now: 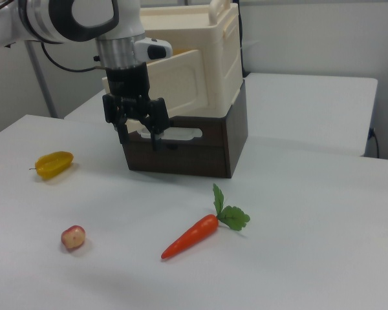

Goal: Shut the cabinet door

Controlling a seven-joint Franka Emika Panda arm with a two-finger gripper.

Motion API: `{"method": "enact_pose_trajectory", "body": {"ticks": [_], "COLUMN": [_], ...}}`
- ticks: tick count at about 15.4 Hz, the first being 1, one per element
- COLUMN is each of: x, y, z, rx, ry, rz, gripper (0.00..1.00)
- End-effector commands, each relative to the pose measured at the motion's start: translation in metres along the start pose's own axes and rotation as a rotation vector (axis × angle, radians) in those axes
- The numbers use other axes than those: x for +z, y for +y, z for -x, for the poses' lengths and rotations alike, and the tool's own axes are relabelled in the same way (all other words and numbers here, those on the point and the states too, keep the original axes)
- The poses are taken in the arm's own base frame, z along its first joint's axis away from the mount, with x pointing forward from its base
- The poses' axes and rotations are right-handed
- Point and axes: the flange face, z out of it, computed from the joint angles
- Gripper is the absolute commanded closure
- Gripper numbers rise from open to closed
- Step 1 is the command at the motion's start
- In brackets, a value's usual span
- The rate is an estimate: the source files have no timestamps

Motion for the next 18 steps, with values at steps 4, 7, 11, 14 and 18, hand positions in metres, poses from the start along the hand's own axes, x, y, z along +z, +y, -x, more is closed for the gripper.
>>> {"method": "enact_pose_trajectory", "body": {"ticks": [4, 7, 11, 14, 18], "x": [0.002, 0.003, 0.002, 0.001, 0.002], "y": [0.000, 0.007, 0.009, 0.009, 0.011], "z": [0.005, 0.006, 0.007, 0.009, 0.009], "rx": [0.004, 0.016, 0.003, -0.035, -0.111], "ry": [0.017, 0.017, 0.020, 0.021, 0.035], "rz": [0.005, -0.002, -0.006, -0.024, -0.088], "gripper": [0.00, 0.00, 0.00, 0.39, 1.00]}}
